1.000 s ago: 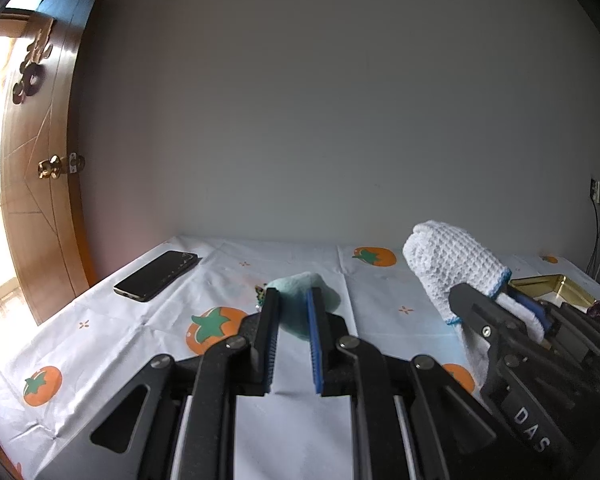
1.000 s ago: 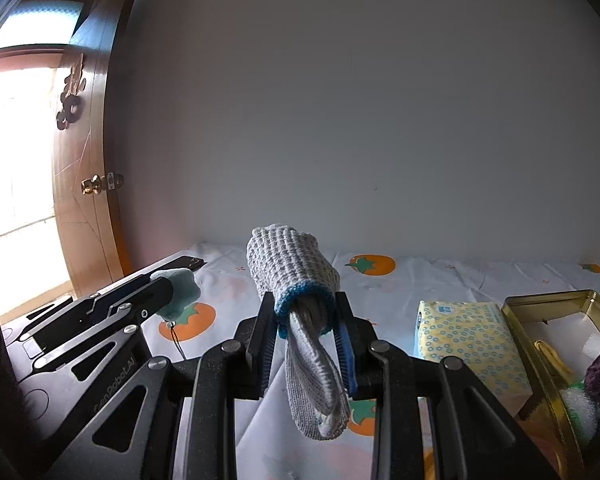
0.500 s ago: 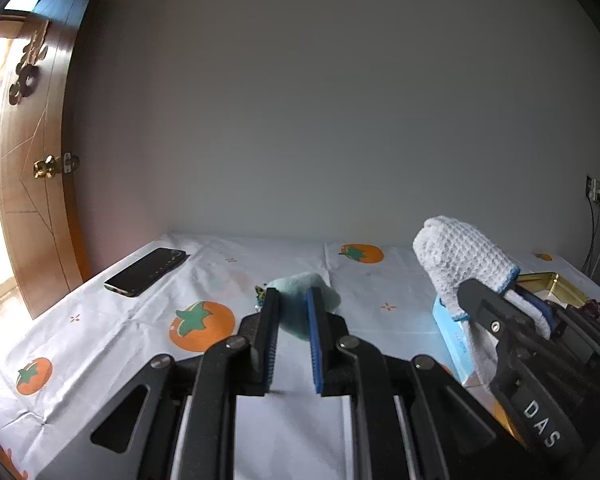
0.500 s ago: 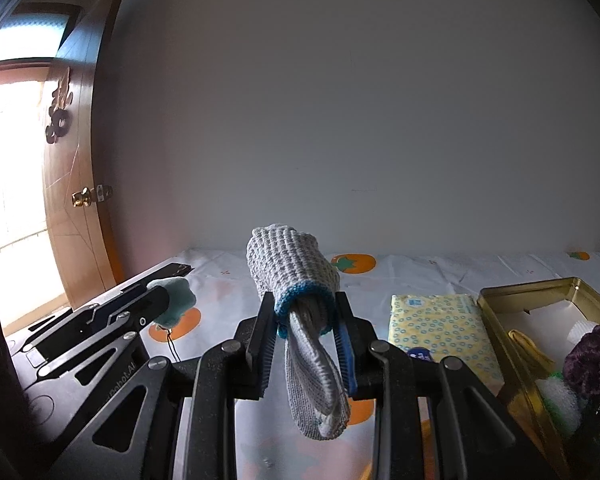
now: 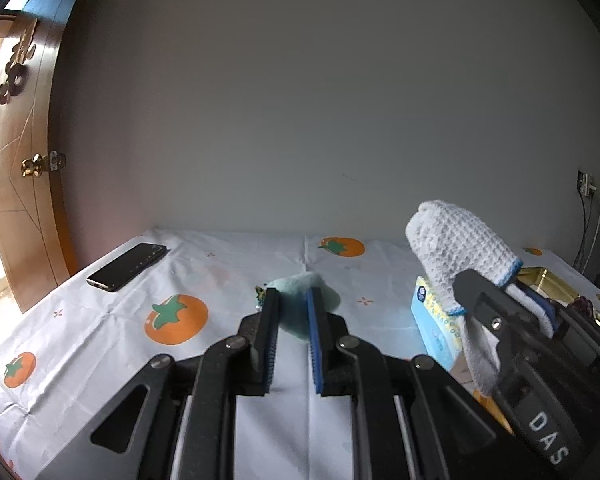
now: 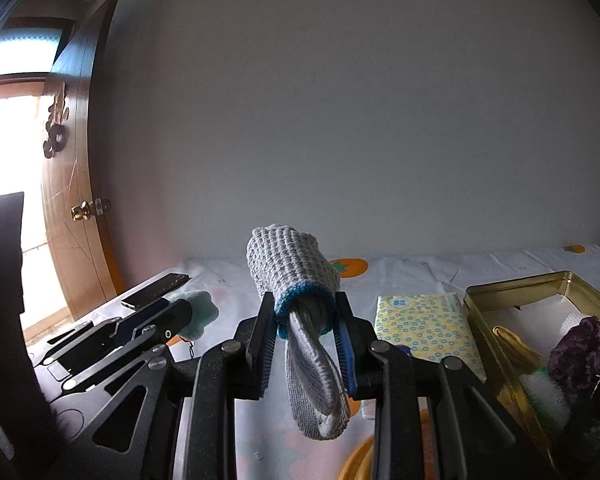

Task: Organize soft objects
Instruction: 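Carry the pompom and the grey-white sock with both tools toward the gold tray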

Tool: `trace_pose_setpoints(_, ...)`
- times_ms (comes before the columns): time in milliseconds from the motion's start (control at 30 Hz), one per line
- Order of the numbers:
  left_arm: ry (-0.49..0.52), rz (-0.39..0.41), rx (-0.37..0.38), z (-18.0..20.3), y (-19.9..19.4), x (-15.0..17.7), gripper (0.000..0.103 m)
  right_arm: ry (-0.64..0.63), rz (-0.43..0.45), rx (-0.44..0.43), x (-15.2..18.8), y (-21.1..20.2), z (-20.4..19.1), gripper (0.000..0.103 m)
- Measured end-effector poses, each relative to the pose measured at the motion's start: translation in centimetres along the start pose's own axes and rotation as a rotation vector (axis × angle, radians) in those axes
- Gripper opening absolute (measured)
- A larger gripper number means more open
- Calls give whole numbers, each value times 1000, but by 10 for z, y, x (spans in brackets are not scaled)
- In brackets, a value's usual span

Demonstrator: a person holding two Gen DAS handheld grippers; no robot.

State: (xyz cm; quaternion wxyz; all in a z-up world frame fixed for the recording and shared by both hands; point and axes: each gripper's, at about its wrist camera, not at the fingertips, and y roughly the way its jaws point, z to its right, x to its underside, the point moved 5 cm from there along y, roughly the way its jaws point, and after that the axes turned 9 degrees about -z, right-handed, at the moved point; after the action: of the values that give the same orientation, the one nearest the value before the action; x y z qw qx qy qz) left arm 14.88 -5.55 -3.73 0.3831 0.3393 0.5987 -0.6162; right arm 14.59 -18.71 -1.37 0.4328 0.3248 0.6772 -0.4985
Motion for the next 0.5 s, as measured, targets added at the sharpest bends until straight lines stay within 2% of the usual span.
trace_pose_setpoints(200, -24, -5, 5, 1, 3, 0, 12, -21, 16, 11, 0, -8, 5, 30)
trace_pose_setpoints(500, 8, -1, 25, 24, 0, 2, 12, -30, 48, 25, 0, -20, 17, 30)
